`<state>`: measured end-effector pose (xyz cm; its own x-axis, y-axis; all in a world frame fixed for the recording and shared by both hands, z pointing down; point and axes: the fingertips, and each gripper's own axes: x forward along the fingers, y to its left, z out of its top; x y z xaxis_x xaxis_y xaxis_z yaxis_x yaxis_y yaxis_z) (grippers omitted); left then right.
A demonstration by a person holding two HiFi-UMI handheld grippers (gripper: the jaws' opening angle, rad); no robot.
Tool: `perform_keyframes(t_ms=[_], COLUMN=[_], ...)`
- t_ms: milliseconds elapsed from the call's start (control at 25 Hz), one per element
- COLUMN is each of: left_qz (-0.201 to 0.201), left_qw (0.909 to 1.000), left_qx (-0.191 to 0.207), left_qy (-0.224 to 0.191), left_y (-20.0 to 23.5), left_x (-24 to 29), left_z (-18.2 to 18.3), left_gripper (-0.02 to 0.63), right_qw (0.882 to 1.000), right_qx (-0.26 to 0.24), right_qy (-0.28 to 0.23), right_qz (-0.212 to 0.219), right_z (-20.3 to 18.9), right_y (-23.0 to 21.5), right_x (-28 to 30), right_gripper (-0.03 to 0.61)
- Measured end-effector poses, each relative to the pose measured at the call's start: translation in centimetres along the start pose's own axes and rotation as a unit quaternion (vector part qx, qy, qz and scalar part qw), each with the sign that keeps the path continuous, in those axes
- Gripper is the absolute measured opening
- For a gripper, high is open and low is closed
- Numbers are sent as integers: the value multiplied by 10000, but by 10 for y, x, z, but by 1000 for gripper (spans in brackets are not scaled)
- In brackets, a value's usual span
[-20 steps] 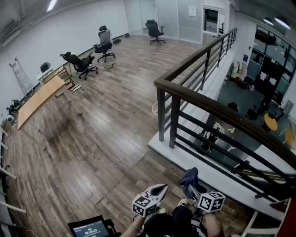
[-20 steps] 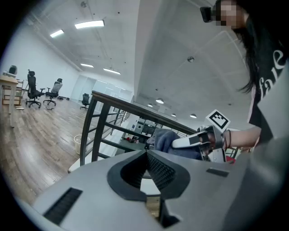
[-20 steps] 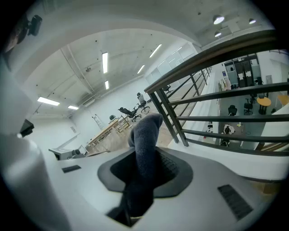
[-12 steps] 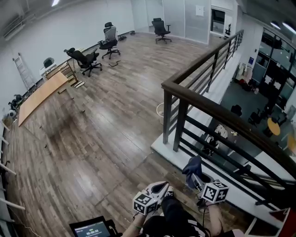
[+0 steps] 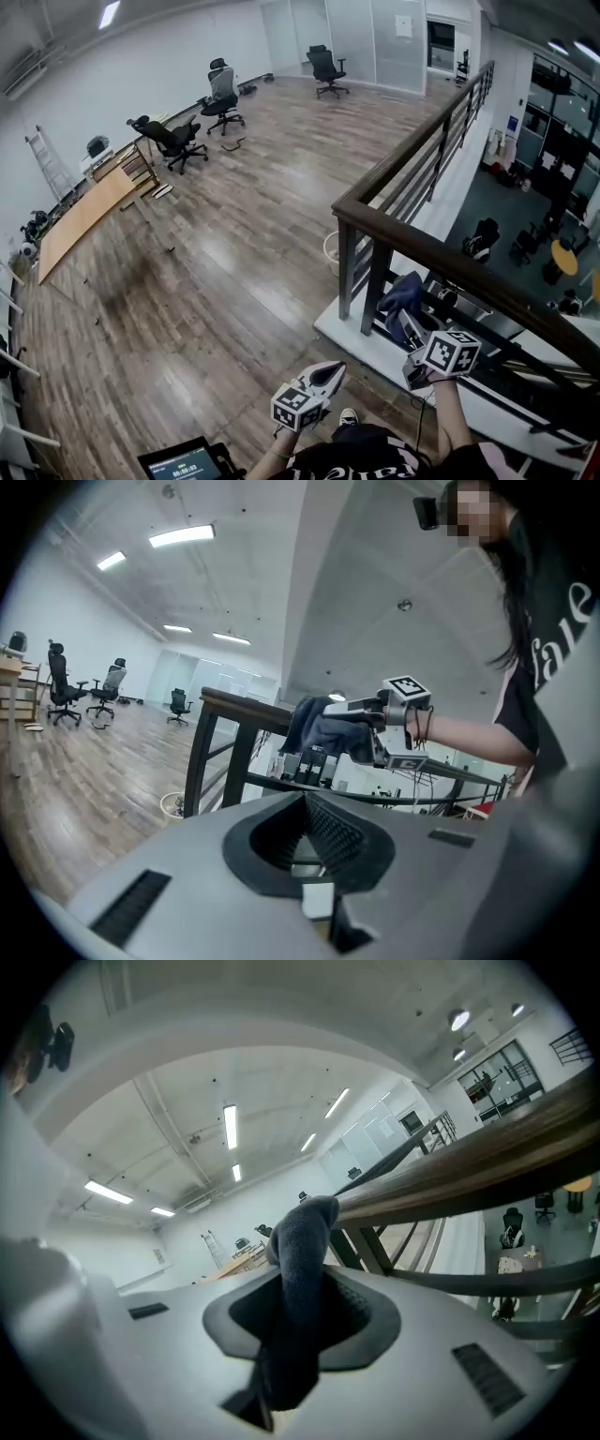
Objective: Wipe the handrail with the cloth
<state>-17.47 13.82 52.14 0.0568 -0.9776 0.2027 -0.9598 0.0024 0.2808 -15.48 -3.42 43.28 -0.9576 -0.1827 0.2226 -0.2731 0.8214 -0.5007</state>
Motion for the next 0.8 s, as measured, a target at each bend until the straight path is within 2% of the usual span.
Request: perform_keyframes(t_ms=[120,240,400,560,800], left_qz=[-30,-53,-196,-563,-858], left_qw=[10000,10000,9997,9982,9958], left_qx=[2,-49,-137,-54,51], left_qy=[-76,-34,23,178,306], left_y=[25,48,74,100,152], left_x=[19,34,49,64,71], left_z=[33,45,44,55,91], left_gripper=[0,0,0,0,0], right_qw=[9999,9997,9994,9984,9912], right_qx=[-70,-5,155,384,1158], right_qy=[-113,-228,-324,-412,-622], right_qz=[-54,-85,-9,2,-148], right_z=[45,76,94,115,134], right_y=[-9,-11,-3,5,7], right_x=[43,82,129,177,228], right_gripper=[98,98,98,98,98])
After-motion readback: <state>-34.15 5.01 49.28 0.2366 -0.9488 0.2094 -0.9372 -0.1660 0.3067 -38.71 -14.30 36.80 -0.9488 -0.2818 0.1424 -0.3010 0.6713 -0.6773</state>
